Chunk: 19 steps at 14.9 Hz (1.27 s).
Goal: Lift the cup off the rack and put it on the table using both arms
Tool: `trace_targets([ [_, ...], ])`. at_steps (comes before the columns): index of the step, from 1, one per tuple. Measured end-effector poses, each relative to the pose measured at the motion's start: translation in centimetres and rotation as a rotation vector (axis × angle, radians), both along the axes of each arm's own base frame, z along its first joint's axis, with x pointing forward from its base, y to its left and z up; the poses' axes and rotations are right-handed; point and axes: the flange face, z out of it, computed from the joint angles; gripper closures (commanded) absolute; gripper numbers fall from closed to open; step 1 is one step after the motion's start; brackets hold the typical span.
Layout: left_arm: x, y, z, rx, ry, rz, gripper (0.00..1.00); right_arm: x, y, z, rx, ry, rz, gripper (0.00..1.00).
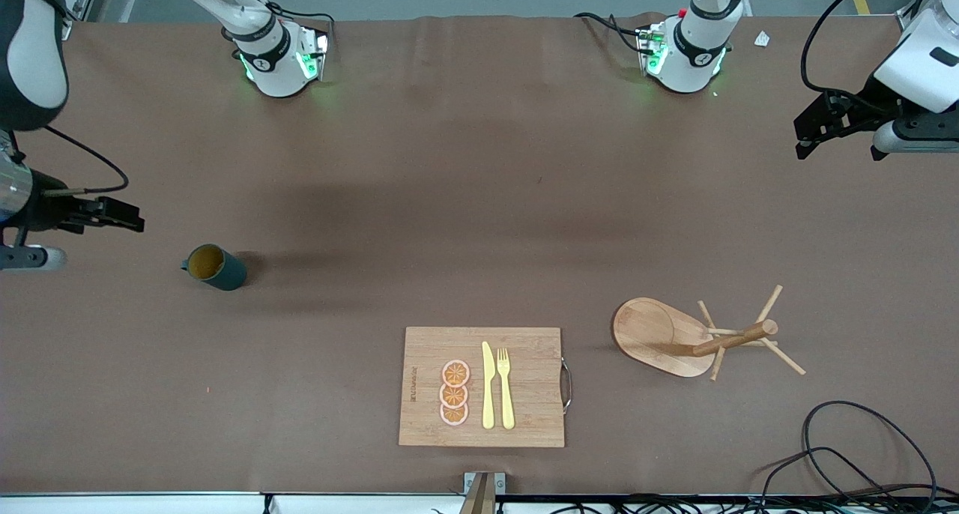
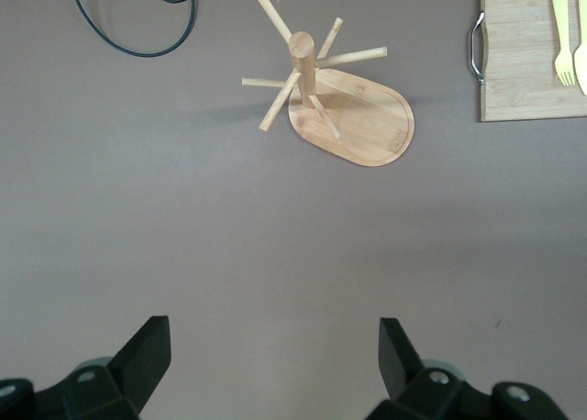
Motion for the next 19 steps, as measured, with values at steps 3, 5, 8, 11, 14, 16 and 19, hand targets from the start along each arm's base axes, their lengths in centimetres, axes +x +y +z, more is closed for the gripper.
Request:
trace_targets([
  [3,0.1,0.1,-0.1,0.0,0.002,0.003,0.0,-0.8,-0.2,3.2,-0.002,-0.022,-0.009,0.0],
  [5,0.1,0.3,-0.1,0.0,0.003,0.007,0.0,-0.7,-0.2,4.8,-0.003,-0.047,-0.009,0.0],
  [8,0.0,0.4,-0.2,0.001,0.011,0.008,0.0,-0.7,-0.2,5.7,-0.004,-0.064,-0.009,0.0],
  [11,0.0,0.5,-0.1,0.001,0.012,0.009,0.0,-1.5,0.0,5.2,0.006,0.004,-0.015,0.0],
  [14,0.0,0.5,-0.1,0.002,0.019,0.01,0.0,-2.1,0.2,5.6,0.03,0.031,-0.032,0.0],
  [16,0.0,0.5,-0.2,0.002,0.022,0.01,0.0,-2.9,0.0,6.5,0.032,0.032,-0.036,0.0],
  [19,0.0,0.5,-0.2,0.002,0.024,0.011,0.0,-4.6,-0.1,8.2,0.034,0.022,-0.045,0.0],
])
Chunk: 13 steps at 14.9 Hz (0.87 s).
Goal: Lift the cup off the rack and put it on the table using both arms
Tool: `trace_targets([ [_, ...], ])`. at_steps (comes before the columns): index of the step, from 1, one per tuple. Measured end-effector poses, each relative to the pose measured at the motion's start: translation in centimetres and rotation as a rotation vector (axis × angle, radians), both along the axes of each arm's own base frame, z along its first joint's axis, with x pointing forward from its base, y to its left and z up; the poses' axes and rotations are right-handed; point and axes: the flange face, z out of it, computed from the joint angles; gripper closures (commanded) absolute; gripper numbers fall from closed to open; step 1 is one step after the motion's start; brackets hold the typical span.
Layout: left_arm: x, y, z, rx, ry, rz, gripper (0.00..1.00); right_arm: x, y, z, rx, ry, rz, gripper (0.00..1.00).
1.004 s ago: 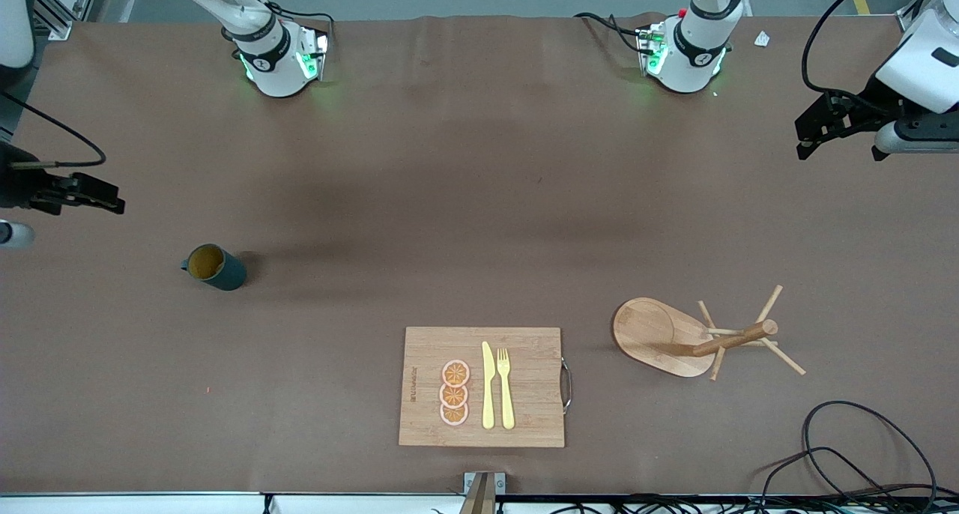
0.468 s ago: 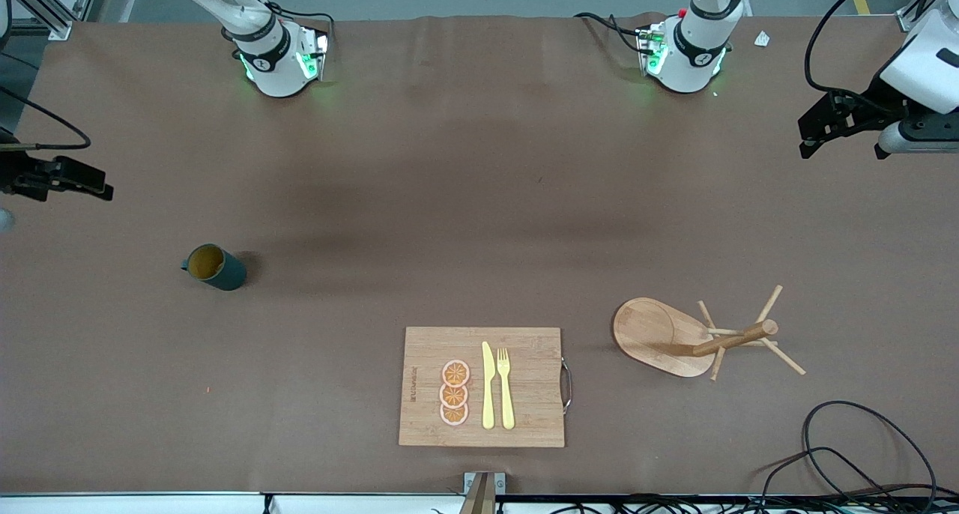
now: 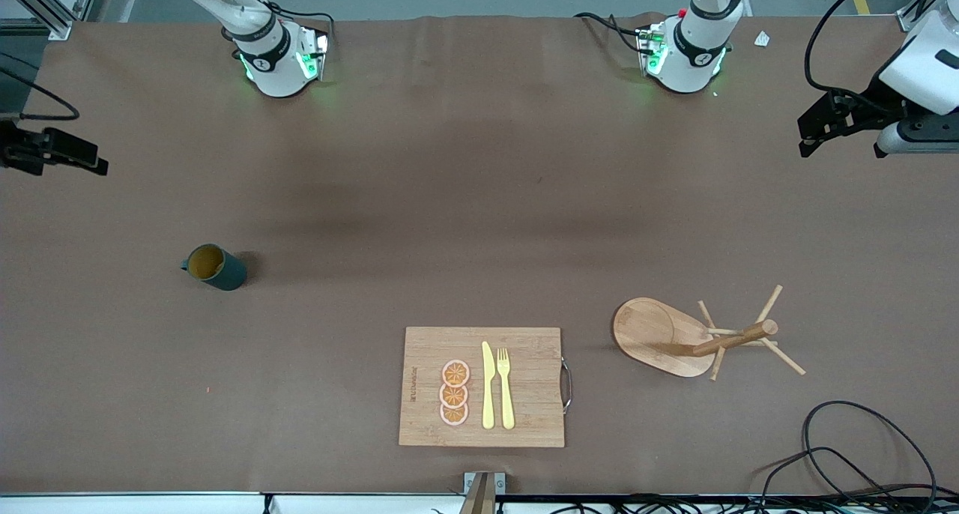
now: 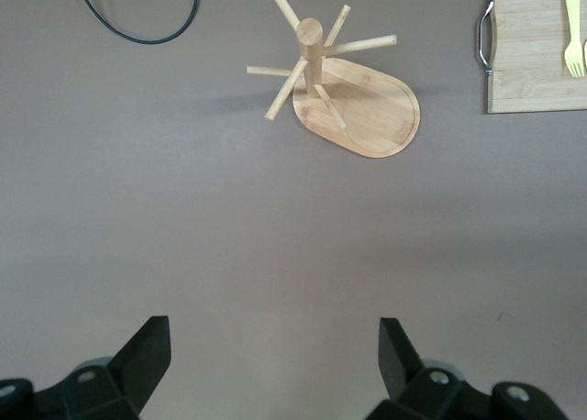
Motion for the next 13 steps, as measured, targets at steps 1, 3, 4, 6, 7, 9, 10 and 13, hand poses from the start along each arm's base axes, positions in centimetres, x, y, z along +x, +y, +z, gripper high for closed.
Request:
trace_targets([
  [1,0.0,0.0,0.0,0.0,0.0,0.0,0.0,-0.7,0.0,0.4,-0.001,-0.001,-0.018,0.0],
  [3,0.0,0.0,0.0,0.0,0.004,0.0,0.0,-2.0,0.3,1.0,-0.002,-0.006,-0.049,0.0],
  [4,0.0,0.0,-0.1,0.001,0.008,0.001,0.0,-2.6,0.4,1.3,-0.003,-0.009,-0.053,0.0],
  [6,-0.1,0.1,-0.2,0.002,0.017,0.002,0.0,-3.3,0.4,1.7,-0.003,-0.017,-0.059,0.0],
  [7,-0.1,0.1,-0.2,0.002,0.019,0.002,0.0,-3.4,0.3,2.0,-0.003,-0.023,-0.062,0.0],
  [9,-0.1,0.1,-0.2,0.002,0.019,0.001,0.0,-3.6,0.1,2.5,-0.007,-0.039,-0.066,0.0],
  [10,-0.2,0.1,-0.2,0.002,0.019,0.001,0.0,-3.7,0.0,2.7,-0.015,-0.048,-0.068,0.0],
  [13,-0.2,0.1,-0.2,0.003,0.024,0.002,0.0,-4.0,-0.2,3.3,-0.026,-0.065,-0.07,0.0],
])
